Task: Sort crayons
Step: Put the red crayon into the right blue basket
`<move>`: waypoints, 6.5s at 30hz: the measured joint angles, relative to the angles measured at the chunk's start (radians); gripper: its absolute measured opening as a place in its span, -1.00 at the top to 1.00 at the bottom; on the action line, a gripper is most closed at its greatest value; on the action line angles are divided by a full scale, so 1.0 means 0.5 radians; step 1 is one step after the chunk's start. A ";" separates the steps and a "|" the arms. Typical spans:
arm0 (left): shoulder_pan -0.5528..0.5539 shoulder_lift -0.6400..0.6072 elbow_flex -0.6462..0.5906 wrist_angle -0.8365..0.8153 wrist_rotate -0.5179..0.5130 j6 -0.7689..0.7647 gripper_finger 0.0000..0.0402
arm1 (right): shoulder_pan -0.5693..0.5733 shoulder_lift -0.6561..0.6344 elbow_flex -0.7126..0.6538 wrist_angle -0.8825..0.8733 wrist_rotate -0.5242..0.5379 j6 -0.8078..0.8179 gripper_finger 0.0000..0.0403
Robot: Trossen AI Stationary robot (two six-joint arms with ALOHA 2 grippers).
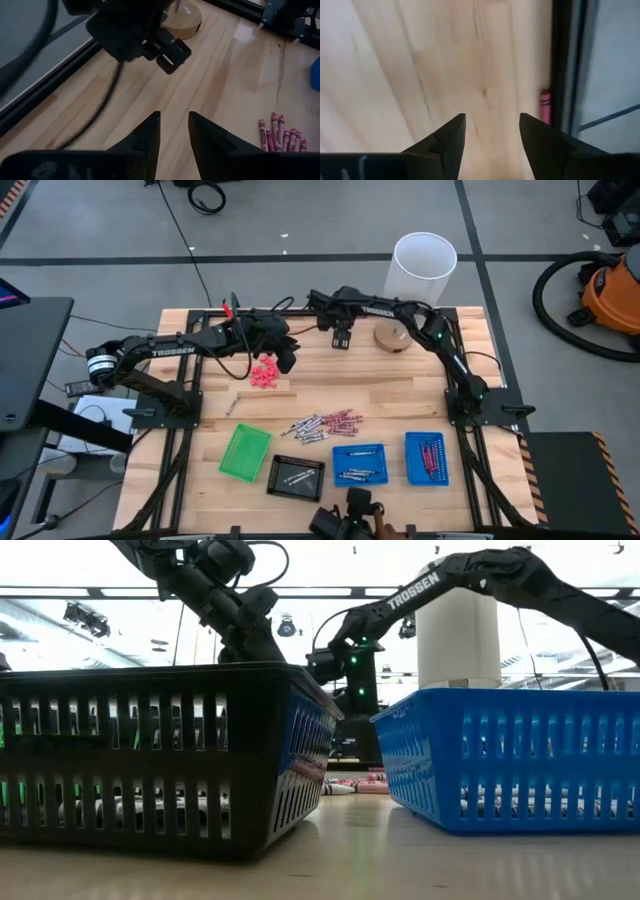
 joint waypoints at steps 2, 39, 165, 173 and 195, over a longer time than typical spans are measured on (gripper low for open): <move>-0.001 0.000 0.000 0.000 0.002 0.001 0.45 | -0.026 0.003 0.001 0.015 -0.028 0.078 0.03; 0.003 0.000 0.000 0.010 0.000 0.047 0.45 | -0.136 0.003 -0.103 -0.117 -0.008 0.087 0.03; 0.002 -0.001 0.001 -0.003 -0.002 0.060 0.45 | 0.091 0.018 0.009 -0.097 -0.143 -0.005 0.13; 0.000 -0.001 0.001 -0.003 -0.001 0.040 0.45 | 0.085 -0.063 0.010 -0.121 -0.203 0.363 0.14; -0.489 -0.055 0.002 -0.265 -0.507 -0.026 0.45 | -0.008 -0.056 -0.031 -0.086 0.035 1.310 0.16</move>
